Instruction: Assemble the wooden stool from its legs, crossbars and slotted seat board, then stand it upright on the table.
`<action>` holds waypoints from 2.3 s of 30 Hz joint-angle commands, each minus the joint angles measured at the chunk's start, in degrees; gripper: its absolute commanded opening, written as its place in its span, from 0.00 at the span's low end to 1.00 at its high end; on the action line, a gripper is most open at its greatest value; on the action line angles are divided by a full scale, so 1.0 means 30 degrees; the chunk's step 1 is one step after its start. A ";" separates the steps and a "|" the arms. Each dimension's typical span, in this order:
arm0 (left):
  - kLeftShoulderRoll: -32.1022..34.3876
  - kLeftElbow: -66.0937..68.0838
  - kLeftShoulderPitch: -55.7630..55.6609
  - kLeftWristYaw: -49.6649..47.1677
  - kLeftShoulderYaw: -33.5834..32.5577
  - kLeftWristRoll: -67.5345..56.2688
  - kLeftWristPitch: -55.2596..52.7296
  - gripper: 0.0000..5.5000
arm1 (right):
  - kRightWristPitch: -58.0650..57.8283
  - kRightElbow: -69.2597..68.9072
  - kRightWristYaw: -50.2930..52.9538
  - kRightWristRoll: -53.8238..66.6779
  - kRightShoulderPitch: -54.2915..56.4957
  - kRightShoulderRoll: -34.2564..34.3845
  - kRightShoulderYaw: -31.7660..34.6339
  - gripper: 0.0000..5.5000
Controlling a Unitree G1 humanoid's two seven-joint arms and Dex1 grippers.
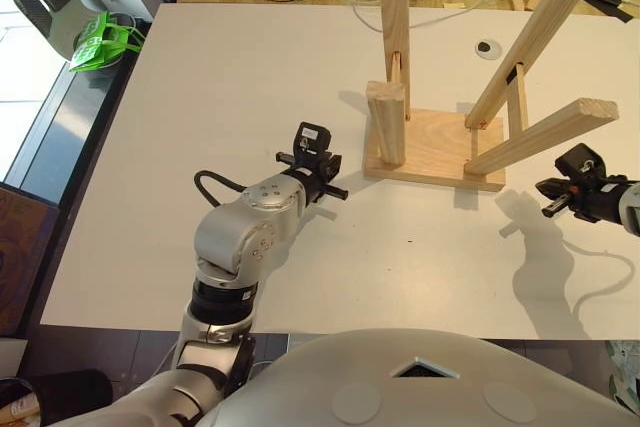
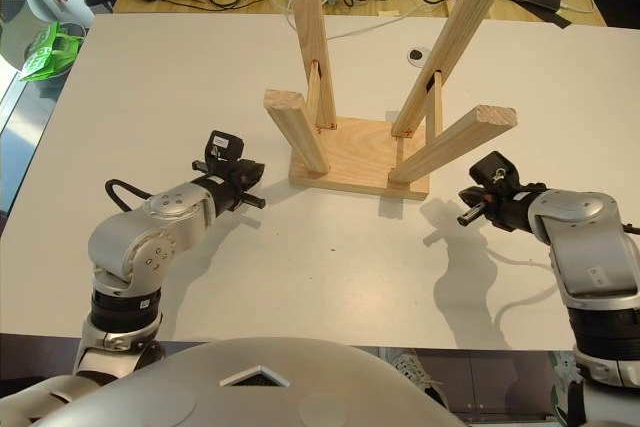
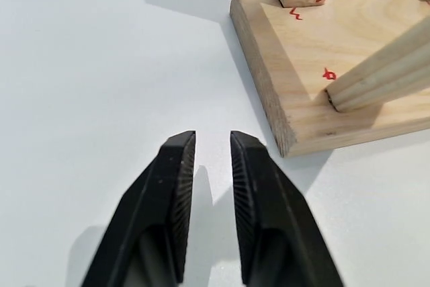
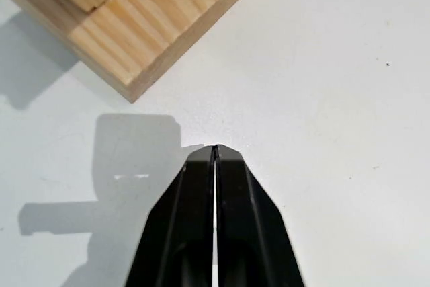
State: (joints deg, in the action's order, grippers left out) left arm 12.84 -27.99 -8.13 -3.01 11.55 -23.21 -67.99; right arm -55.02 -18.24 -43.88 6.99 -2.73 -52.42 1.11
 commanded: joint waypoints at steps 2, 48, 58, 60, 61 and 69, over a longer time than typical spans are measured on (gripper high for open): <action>-0.0101 0.0818 -0.0266 0.1076 0.0937 0.0294 -0.0270 0.04 | 0.0123 -0.0430 -0.0478 0.0065 0.0451 -0.0716 -0.1003 0.00; -0.3622 0.4611 -0.1447 0.2455 -0.0069 0.2338 -0.0135 0.01 | -0.4208 0.3971 0.3902 0.0932 0.4935 0.4323 -0.1120 0.00; -0.3846 0.4611 -0.1509 0.2550 -0.0284 0.2335 -0.0128 0.01 | -0.8462 0.5577 0.5312 0.2764 0.6685 0.6344 0.2260 0.00; -0.3875 0.4554 -0.1521 0.2591 -0.0312 0.2302 -0.0130 0.01 | -0.8999 0.4697 0.4691 0.3447 0.6363 0.6061 0.1868 0.00; -0.3884 0.4539 -0.1526 0.2624 -0.0324 0.2278 -0.0134 0.01 | -0.9120 0.4446 0.4533 0.3653 0.6267 0.5954 0.1748 0.00; -0.4044 0.4599 -0.1544 0.3288 -0.0452 0.1852 -0.0022 0.01 | -0.8264 0.3856 0.3894 0.4373 0.5703 0.5386 0.1121 0.00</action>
State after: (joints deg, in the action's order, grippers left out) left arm 1.54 -14.43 -11.89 5.60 10.15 -16.66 -68.00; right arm -80.63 -5.10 -30.74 18.64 15.14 -35.69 5.34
